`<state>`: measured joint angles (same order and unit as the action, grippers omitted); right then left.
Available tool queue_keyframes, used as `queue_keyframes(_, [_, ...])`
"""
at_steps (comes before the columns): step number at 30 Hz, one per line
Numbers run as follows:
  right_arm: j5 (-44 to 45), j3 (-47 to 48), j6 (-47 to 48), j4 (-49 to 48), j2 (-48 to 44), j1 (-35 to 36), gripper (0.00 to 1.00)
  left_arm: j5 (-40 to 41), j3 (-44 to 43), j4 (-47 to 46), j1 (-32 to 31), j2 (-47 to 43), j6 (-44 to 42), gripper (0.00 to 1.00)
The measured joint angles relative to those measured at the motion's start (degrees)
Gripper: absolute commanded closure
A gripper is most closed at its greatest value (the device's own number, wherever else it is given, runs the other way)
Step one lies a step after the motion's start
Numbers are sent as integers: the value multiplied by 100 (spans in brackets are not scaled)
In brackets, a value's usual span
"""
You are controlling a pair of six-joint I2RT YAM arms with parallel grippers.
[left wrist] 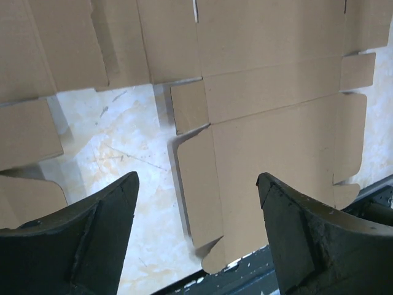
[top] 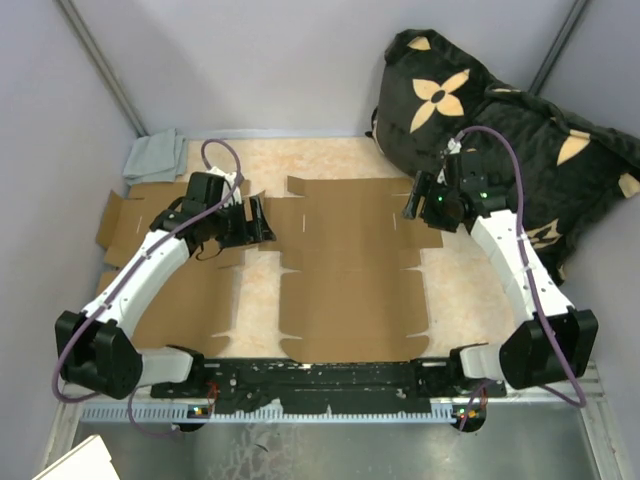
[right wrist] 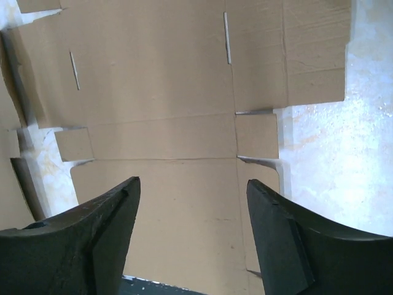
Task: Fold the paper box
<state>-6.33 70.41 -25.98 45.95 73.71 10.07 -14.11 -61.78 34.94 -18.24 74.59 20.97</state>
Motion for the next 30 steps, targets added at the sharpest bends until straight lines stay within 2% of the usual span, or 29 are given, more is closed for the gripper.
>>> queue_keyframes(3, [-31,153,13,46,175,0,23,-90,127,136,0,-151,-2,14])
queue_keyframes(10, [-83,166,153,293,166,0,21,-208,1073,457,0,-920,20,10])
queue_keyframes(14, [-59,101,188,461,166,0,17,-278,1106,431,0,-1038,109,8])
queue_keyframes(23, [153,-70,184,603,369,0,17,-470,468,323,0,-179,118,8])
queue_keyframes(30, [203,-501,146,560,754,0,18,-551,446,247,0,385,85,9])
